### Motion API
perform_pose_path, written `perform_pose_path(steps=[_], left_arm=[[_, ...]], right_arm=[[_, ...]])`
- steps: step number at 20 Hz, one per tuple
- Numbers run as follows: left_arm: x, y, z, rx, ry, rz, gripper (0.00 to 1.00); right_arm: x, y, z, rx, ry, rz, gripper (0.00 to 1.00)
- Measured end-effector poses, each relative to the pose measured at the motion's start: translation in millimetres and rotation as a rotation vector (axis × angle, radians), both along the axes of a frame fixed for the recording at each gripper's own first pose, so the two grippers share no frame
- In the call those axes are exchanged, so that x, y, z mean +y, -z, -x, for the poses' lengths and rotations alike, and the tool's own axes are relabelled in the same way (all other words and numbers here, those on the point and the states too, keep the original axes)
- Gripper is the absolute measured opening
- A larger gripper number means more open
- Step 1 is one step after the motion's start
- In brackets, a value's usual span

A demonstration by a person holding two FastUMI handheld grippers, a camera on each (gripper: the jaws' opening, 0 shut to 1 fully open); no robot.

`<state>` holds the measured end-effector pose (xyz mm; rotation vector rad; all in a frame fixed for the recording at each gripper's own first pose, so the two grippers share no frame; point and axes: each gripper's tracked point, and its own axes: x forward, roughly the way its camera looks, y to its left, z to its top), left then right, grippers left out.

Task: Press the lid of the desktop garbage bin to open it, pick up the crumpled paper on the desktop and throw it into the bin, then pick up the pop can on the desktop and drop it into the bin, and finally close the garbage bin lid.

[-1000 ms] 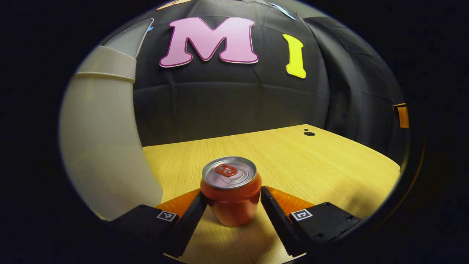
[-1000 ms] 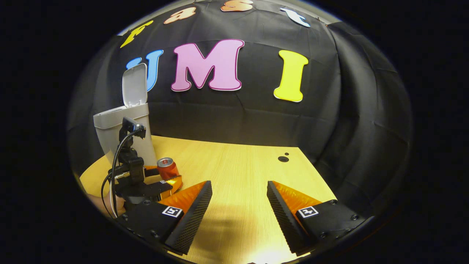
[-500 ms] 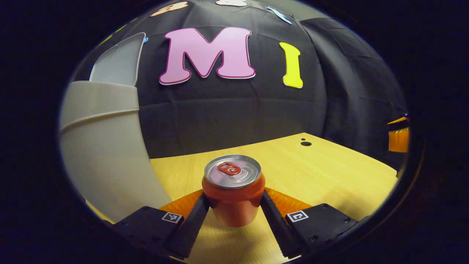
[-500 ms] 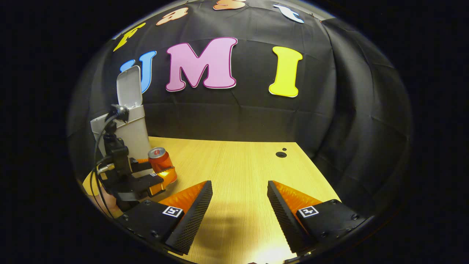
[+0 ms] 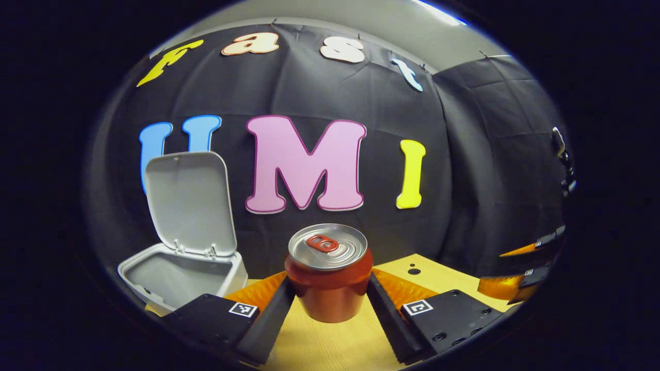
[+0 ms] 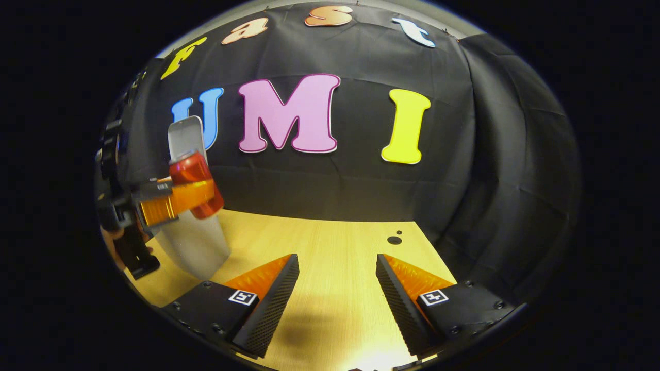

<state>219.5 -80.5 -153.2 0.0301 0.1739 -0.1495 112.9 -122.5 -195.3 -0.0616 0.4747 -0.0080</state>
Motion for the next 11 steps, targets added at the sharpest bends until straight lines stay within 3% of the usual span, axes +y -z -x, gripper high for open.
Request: perform_pose_path(steps=[6,11], left_arm=[[91,-71,-13,-0.086,-0.148,-0.093,0.87],[161,-58,-9,-0.052,-0.234,-0.142,0.87]], right_arm=[[34,-38,-10,-0.016,-0.076,-0.010,0.97],[65,-64,-14,-0.021,-0.113,-0.030,0.98]])
